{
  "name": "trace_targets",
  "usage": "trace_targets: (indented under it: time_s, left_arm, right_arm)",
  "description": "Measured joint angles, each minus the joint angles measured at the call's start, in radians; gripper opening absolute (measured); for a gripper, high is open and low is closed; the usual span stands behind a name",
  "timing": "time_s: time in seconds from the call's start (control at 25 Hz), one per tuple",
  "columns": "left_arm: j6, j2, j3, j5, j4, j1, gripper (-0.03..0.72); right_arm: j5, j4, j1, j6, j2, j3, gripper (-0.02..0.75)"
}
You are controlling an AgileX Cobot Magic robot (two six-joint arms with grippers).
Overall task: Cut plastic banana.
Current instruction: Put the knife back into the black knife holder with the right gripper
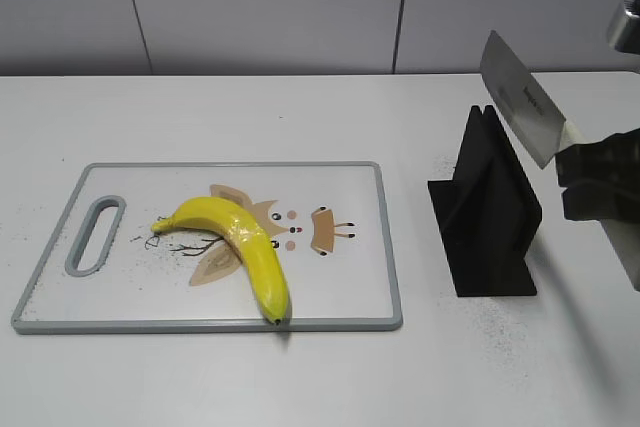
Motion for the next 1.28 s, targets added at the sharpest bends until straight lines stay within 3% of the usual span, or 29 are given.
trace_targets:
  time_s: [0.72, 0.76, 0.96, 1.04, 1.28]
  left_arm:
    - [0.000, 0.000, 0.000, -0.001, 0.000, 0.000, 0.564]
    - [0.000, 0.000, 0.000, -0.001, 0.000, 0.000, 0.564]
    - [0.000, 0.000, 0.000, -0.001, 0.000, 0.000, 0.564]
    - [0.000, 0.000, 0.000, -0.001, 0.000, 0.000, 0.561]
    - [0.000, 0.000, 0.000, -0.001, 0.000, 0.000, 0.554]
  right_arm:
    - [-0.025, 0.012, 0.000, 0.007, 0.164, 0.000, 0.178]
    - [-0.026, 0.012, 0.000, 0.007, 0.164, 0.000, 0.225]
    - [-0.027, 0.012, 0.000, 0.007, 0.165, -0.002, 0.605]
    - [-0.027, 0.012, 0.000, -0.001, 0.166, -0.019, 0.651]
    - [0.030, 0.012, 0.000, -0.076, 0.086, -0.127, 0.657]
